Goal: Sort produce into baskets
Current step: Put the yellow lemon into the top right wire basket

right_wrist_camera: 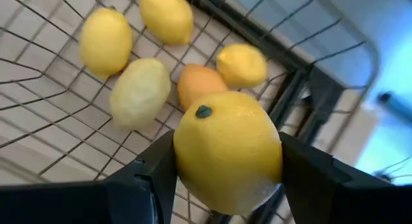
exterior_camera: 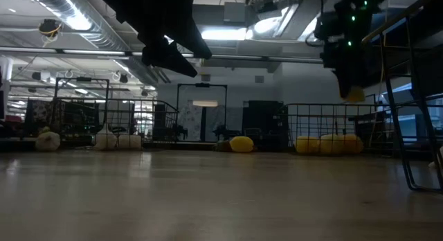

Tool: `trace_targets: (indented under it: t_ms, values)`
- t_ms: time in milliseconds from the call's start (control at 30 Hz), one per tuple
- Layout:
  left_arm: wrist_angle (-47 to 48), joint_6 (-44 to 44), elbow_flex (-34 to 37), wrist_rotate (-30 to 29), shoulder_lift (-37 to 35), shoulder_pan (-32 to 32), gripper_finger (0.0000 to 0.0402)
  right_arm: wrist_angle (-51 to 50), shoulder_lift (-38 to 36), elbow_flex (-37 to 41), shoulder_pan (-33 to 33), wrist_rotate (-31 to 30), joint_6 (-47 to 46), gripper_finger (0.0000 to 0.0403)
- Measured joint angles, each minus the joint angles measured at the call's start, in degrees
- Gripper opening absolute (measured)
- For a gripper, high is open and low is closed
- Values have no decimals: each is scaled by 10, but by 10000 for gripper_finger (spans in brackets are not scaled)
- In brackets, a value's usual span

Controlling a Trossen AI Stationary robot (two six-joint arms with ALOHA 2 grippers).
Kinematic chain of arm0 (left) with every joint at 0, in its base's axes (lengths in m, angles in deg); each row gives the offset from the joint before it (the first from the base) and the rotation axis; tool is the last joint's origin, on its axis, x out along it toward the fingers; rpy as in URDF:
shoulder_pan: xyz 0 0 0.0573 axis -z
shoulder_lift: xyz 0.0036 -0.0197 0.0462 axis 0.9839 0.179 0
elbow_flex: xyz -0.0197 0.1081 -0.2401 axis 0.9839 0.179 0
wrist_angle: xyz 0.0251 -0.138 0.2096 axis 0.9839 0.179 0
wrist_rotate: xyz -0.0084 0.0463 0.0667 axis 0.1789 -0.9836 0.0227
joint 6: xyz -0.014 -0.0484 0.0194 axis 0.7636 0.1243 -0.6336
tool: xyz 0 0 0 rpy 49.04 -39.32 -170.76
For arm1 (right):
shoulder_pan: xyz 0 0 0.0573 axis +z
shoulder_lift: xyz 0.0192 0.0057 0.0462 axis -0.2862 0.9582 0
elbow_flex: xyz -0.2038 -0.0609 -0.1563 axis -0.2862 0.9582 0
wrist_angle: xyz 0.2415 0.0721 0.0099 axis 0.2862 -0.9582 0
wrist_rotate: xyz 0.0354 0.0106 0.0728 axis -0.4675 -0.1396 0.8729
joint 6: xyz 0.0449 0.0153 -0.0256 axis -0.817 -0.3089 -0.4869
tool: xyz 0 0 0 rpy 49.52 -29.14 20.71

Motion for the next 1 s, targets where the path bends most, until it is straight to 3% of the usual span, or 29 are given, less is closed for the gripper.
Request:
trace_targets:
  t_ms: [167,533,1000]
  values:
    - [0,-6,0,0,0,0,337,35,0,50,-41,45,0,210]
    - [-2,-6,0,-11,0,0,337,50,3,72,-47,48,-17,210]
    - [-1,-2,0,-11,0,0,337,12,105,72,-47,60,-21,210]
